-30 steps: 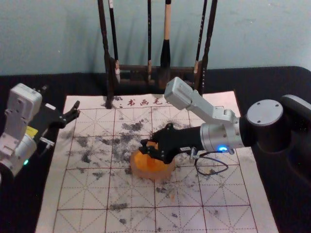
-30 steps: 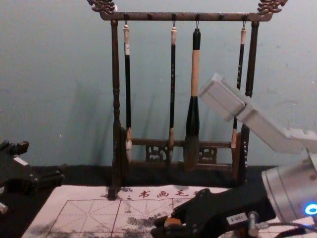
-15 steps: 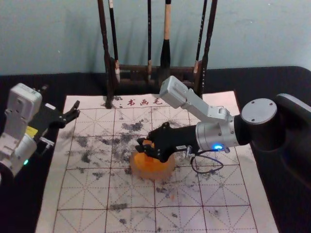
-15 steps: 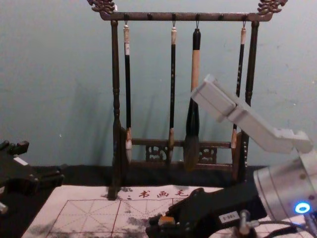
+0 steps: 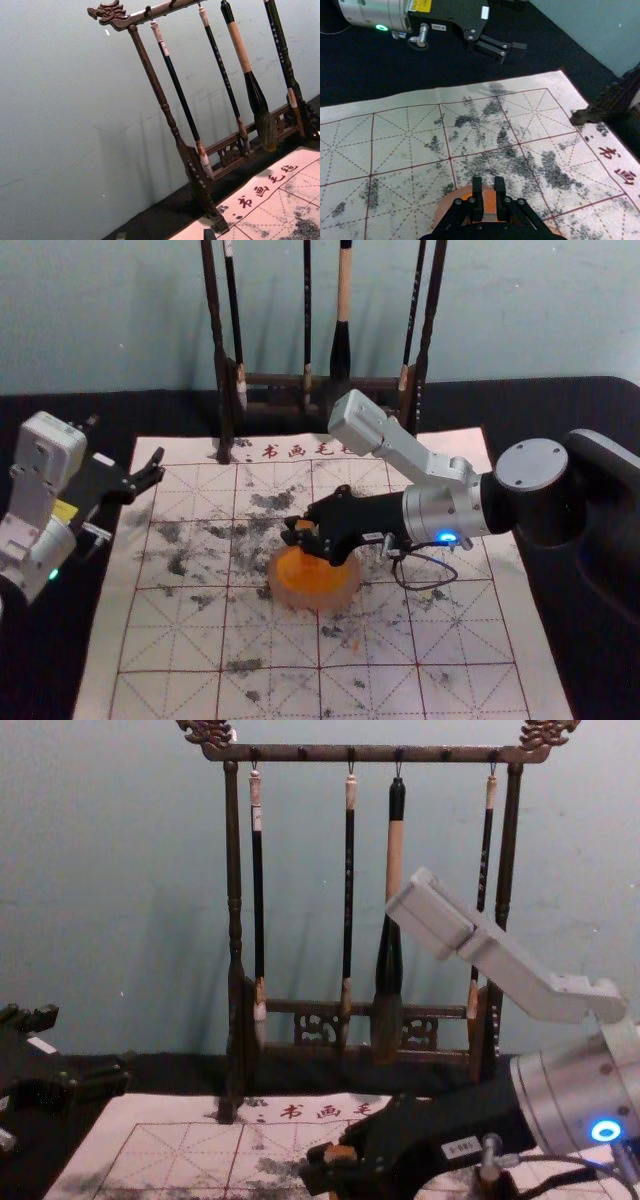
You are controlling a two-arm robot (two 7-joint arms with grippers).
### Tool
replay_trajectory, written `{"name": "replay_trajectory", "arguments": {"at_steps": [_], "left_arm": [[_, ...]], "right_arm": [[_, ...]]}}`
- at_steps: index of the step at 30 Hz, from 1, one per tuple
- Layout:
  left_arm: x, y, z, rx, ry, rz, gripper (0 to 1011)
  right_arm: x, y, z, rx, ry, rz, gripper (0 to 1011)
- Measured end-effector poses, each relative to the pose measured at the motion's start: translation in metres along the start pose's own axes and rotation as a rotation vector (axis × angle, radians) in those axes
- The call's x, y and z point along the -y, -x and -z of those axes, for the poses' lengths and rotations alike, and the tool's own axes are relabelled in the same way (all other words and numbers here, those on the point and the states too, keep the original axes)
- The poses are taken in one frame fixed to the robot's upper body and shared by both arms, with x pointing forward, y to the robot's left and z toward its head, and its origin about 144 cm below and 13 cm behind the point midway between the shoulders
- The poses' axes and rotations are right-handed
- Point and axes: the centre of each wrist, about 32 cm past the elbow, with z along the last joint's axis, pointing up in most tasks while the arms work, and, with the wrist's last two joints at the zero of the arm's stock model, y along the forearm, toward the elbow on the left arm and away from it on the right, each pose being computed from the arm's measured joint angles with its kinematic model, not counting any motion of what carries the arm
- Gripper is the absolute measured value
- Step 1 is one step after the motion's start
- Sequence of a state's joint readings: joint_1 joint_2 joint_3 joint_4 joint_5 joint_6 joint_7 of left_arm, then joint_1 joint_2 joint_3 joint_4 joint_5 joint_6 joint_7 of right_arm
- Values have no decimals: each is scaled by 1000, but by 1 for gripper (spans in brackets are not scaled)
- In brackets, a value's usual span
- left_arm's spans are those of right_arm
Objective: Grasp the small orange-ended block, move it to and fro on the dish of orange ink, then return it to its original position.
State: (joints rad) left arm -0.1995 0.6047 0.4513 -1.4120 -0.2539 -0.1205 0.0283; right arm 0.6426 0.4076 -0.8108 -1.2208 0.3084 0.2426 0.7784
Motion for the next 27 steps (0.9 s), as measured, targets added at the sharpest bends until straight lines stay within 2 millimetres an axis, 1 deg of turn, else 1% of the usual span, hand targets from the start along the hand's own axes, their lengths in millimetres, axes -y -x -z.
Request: {"name": "replay_trajectory", "arguments": {"at_steps": [14, 27], "left_arm": [[0, 0, 0, 0, 0, 0, 1001], [0, 0, 0, 0, 0, 0, 1001]], "right_arm": [[2, -5, 2, -5, -1, 22, 129], [8, -8, 3, -33, -28, 37, 129]]}}
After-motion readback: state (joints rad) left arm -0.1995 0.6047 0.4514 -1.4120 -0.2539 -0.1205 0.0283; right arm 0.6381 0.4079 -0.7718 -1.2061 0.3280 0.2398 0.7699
